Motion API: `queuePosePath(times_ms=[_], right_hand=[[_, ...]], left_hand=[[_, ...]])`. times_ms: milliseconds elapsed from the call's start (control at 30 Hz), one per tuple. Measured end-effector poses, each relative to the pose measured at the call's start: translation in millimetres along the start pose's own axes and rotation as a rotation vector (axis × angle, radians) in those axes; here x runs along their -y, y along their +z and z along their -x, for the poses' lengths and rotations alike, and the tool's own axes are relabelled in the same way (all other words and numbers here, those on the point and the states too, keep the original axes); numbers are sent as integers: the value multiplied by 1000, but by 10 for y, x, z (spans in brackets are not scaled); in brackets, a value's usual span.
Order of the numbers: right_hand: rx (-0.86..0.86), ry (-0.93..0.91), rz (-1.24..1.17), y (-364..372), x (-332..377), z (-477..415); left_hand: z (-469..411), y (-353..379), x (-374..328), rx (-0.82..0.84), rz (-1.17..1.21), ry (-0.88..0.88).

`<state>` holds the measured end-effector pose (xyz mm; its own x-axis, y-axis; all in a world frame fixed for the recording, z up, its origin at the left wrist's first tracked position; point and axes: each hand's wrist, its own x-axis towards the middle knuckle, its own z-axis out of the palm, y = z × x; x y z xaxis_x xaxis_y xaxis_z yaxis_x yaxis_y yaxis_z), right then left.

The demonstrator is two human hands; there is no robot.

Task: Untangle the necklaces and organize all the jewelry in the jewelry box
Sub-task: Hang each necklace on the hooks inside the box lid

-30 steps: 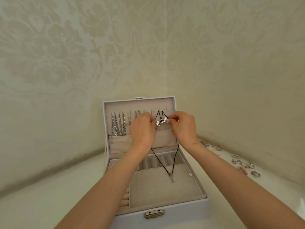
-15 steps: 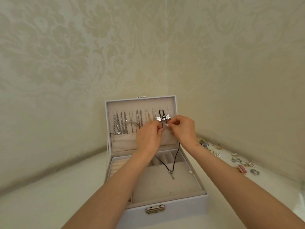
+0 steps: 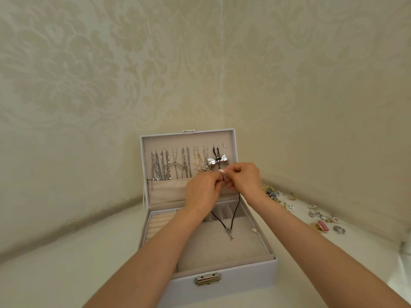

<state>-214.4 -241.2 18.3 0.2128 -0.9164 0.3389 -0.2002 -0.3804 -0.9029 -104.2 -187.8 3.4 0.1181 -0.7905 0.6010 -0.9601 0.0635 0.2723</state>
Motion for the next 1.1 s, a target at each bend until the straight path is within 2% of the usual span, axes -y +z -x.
queuePosePath(times_ms=[133, 300, 567, 967, 1100], right_hand=[[-7, 12, 92, -3, -14, 3], [-1, 29, 92, -45, 4, 9], [58, 12, 84, -73, -2, 194], [40, -191, -414, -263, 300, 301], [12, -219, -456, -260, 396, 211]], left_hand=[[6, -28, -17, 26, -48, 129], [0, -11, -13, -181, 162, 178], [-15, 65, 109, -49, 186, 212], [-15, 67, 59, -54, 45, 200], [-11, 85, 70, -27, 56, 163]])
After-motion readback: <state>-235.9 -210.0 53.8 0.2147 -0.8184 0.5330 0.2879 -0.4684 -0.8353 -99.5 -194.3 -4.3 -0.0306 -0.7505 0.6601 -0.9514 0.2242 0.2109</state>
